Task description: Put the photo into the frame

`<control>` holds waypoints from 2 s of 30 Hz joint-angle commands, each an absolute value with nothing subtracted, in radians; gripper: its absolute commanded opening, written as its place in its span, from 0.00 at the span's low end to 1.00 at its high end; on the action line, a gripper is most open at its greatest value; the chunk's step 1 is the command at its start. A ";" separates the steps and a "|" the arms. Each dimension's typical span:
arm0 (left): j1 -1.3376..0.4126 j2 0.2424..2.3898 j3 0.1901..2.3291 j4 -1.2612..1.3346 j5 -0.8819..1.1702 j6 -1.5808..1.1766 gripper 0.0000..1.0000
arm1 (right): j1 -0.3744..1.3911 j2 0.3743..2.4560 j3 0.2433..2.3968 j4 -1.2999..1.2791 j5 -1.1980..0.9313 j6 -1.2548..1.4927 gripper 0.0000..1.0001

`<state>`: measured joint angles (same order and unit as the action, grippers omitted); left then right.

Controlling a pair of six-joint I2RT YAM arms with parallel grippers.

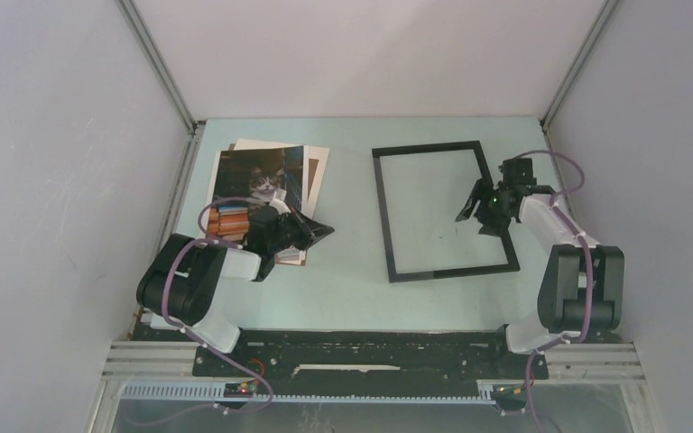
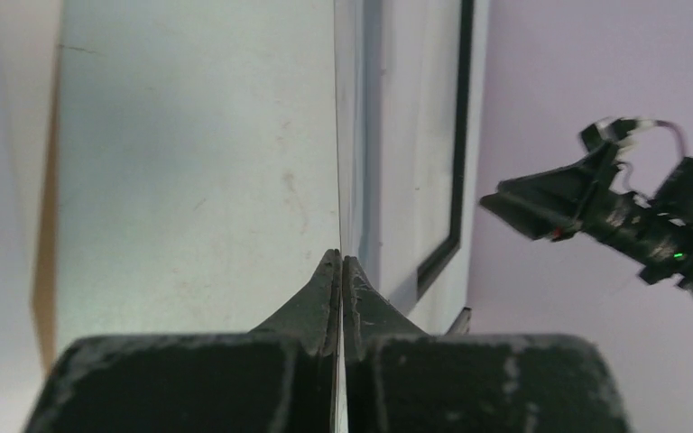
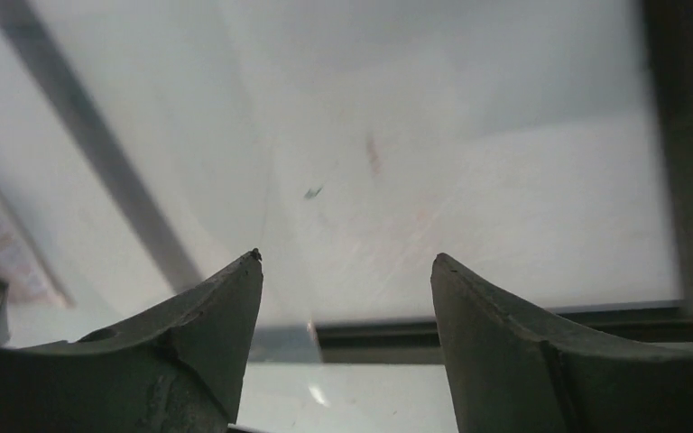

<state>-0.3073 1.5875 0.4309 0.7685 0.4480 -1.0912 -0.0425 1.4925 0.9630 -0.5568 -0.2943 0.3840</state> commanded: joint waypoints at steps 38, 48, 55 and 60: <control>-0.325 1.380 0.498 0.578 0.516 -0.843 0.00 | -0.114 1.421 0.783 -0.521 -0.152 0.407 0.58; -0.373 1.356 0.607 0.529 0.518 -0.619 0.00 | -0.096 1.317 0.792 -0.406 -0.513 0.421 0.79; -0.424 1.438 0.722 0.574 0.552 -0.526 0.00 | -0.153 1.368 0.792 -0.380 -0.499 0.450 0.74; -0.429 1.515 0.784 0.635 0.569 -0.562 0.00 | -0.218 1.406 0.792 -0.376 -0.384 0.492 0.70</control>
<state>-0.4217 1.4738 0.7143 0.5468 0.5335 -0.5835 -0.1772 1.3819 0.7670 -0.4088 -0.4576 0.4469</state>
